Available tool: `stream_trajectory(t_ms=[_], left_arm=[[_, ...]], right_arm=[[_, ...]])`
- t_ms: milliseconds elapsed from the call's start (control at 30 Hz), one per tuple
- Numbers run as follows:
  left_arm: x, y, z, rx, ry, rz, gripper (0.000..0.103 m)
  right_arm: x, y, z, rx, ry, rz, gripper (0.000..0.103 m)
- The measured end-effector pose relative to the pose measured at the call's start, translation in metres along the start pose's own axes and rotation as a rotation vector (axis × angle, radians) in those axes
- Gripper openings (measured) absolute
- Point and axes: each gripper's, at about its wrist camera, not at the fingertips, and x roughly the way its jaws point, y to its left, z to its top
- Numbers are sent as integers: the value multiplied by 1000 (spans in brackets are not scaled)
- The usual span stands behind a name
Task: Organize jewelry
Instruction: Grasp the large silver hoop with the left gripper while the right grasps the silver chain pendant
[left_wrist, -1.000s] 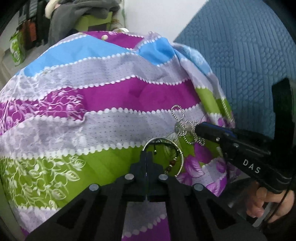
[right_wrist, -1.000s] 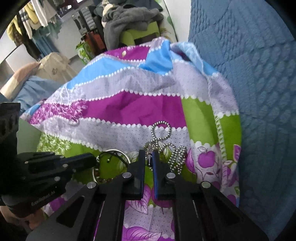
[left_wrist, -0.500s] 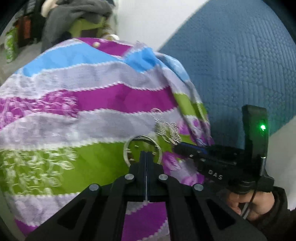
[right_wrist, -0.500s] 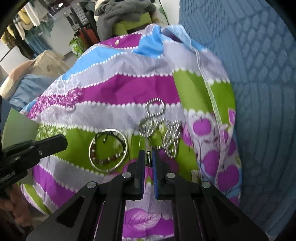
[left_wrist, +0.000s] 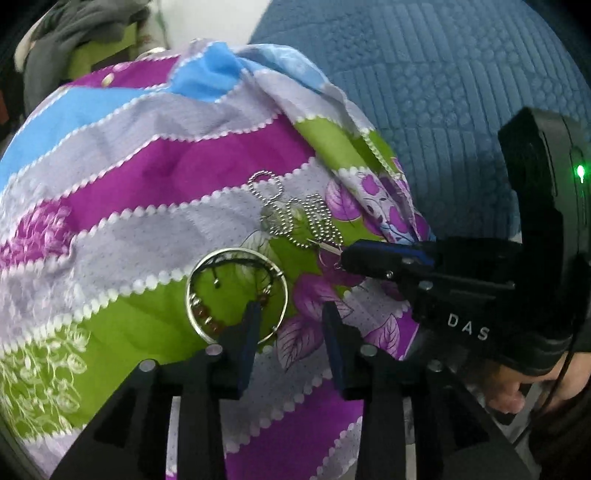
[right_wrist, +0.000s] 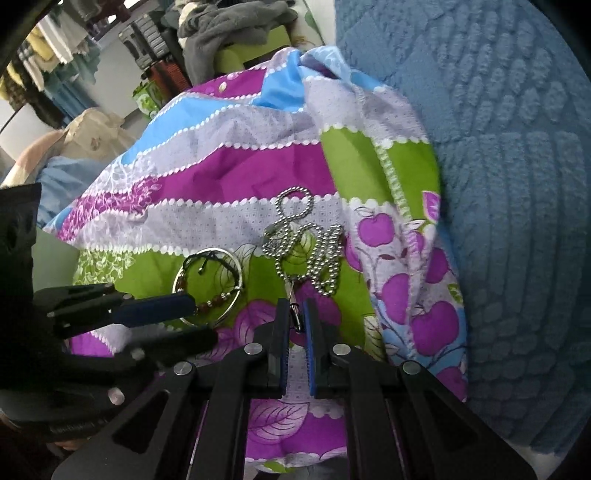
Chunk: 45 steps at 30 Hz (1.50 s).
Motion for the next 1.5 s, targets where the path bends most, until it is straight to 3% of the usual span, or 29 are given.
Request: stream_trajectory(t_ms=[200,300,367,400,600,700,800,867,933,1000,1167,1500], left_arm=[[14,-13,2,97,29,36,31],[19,-21,0,155,42,76,24],[21,-24,0,171,42,113,6],[22,-24,0,170,42,134,3],[11,-15,0,88,21,102,0],[-2,-8,-3,20,-15,62,0],[-16,0,-5,-39,-44,35,0],[-28,5,-10,-82,-71,27,0],[-36,10,-13,-123,-93,18,0],[-48,13,-18,-165,-119,4,0],[-79,21,-25,-230,-184,-17,0],[-163,30,-33,-289,-308,40,1]], right_arm=[[-1,-9,-2,34,0,6,6],[-2,-13,-3,44,3,10,6],[-2,-14,-4,48,9,18,6],[-2,-14,-5,45,13,23,6],[4,-8,-6,21,41,31,7],[9,-8,-6,22,57,18,23],[12,-6,-5,13,59,18,23],[13,-2,-4,-6,53,2,22],[15,5,-3,-44,52,-45,9],[17,12,-3,-76,59,-46,5],[9,26,-1,-119,36,-47,5],[-49,59,15,-100,-73,-10,5]])
